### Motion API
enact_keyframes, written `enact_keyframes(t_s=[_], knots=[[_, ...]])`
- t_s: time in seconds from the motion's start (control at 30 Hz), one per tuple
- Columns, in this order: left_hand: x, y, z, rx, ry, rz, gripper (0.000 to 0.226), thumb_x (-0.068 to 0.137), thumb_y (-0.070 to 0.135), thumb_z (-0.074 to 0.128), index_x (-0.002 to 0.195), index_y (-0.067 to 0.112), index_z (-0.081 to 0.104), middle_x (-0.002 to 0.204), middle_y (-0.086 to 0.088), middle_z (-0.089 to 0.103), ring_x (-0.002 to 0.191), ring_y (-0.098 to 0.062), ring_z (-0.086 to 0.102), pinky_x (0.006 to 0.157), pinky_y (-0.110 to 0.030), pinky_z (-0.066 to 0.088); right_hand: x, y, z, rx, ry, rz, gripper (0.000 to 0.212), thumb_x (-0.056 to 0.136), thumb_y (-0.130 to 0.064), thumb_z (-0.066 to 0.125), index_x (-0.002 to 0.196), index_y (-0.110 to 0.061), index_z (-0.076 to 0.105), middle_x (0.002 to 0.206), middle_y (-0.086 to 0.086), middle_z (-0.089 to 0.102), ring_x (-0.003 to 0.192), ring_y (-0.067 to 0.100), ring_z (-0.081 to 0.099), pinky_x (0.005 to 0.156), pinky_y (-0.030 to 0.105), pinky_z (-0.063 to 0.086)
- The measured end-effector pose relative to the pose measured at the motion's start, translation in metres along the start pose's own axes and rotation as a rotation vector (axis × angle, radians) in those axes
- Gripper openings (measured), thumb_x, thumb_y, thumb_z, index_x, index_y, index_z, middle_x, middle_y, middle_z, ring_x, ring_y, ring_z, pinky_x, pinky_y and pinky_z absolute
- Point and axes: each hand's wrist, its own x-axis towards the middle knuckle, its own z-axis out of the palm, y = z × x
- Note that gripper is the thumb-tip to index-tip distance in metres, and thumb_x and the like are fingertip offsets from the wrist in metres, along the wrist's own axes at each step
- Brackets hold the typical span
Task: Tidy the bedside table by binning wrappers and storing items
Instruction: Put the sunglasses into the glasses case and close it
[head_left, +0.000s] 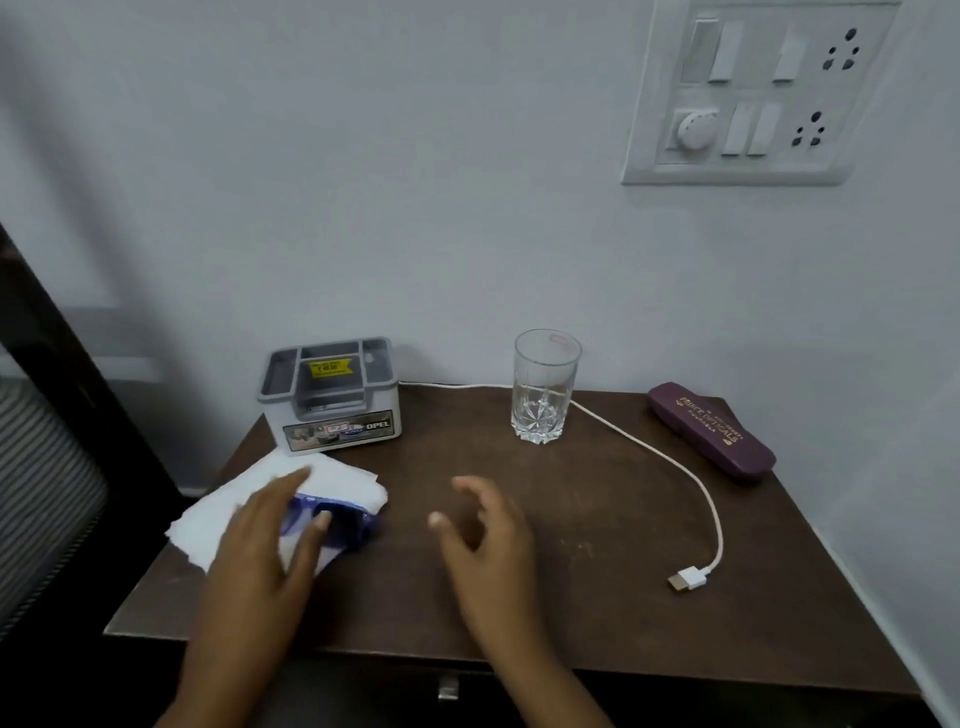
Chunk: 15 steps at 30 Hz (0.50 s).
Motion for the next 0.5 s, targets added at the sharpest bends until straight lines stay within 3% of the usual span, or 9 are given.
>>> enact_keyframes(t_s=[0.07,0.1,0.17,0.23,0.4,0.5], knots=[[0.006,-0.023,-0.008,0.176,-0.011,-0.108,0.050,0.090,0.027,0.055,0.136,0.012,0.045,0.141,-0.008,0.048,0.135,-0.026,0.036,0.113,-0.043,0.020,0.001,-0.020,0.024,-0.090,-0.160,-0.119,0.041,0.082,-0.032,0.065,0.122,-0.028,0.055,0.126,-0.015,0.053,0.116,-0.003,0.042,0.100,0.003,0.021],[0.009,-0.033,-0.009,0.254,-0.045,-0.130,0.054,0.091,0.031,0.052,0.141,0.011,0.039,0.146,-0.008,0.042,0.140,-0.025,0.028,0.115,-0.044,0.013,0.002,-0.028,0.036,-0.136,-0.218,-0.181,0.043,0.083,-0.032,0.063,0.125,-0.028,0.052,0.131,-0.013,0.051,0.122,-0.001,0.040,0.101,0.004,0.018],[0.010,-0.045,-0.008,0.344,-0.121,-0.134,0.063,0.092,0.037,0.049,0.146,0.011,0.029,0.153,-0.006,0.031,0.144,-0.021,0.019,0.117,-0.043,0.006,0.003,-0.037,0.058,-0.265,-0.266,-0.301,0.045,0.082,-0.035,0.061,0.125,-0.026,0.052,0.131,-0.008,0.053,0.124,0.009,0.044,0.107,0.021,0.028],[0.006,-0.050,-0.004,0.387,-0.175,-0.131,0.068,0.092,0.040,0.049,0.147,0.010,0.022,0.154,-0.007,0.029,0.144,-0.020,0.020,0.116,-0.044,0.007,0.005,-0.039,0.075,-0.429,-0.251,-0.359,0.041,0.079,-0.038,0.058,0.117,-0.025,0.055,0.120,-0.004,0.061,0.113,0.017,0.054,0.101,0.036,0.039],[-0.007,-0.047,0.000,0.453,-0.157,-0.191,0.089,0.077,0.064,0.020,0.144,0.005,0.032,0.146,-0.013,0.042,0.135,-0.028,0.039,0.114,-0.048,0.017,0.006,-0.031,0.080,-0.491,-0.160,-0.328,0.030,0.074,-0.031,0.058,0.103,-0.024,0.059,0.100,-0.003,0.066,0.091,0.022,0.062,0.080,0.034,0.050],[-0.012,-0.044,0.003,0.503,-0.170,-0.190,0.094,0.073,0.066,0.010,0.143,0.008,0.035,0.151,-0.009,0.034,0.140,-0.023,0.031,0.114,-0.050,0.013,0.005,-0.021,0.060,-0.446,-0.119,-0.295,0.023,0.077,-0.029,0.056,0.099,-0.024,0.059,0.098,-0.002,0.064,0.087,0.023,0.060,0.072,0.033,0.051]])
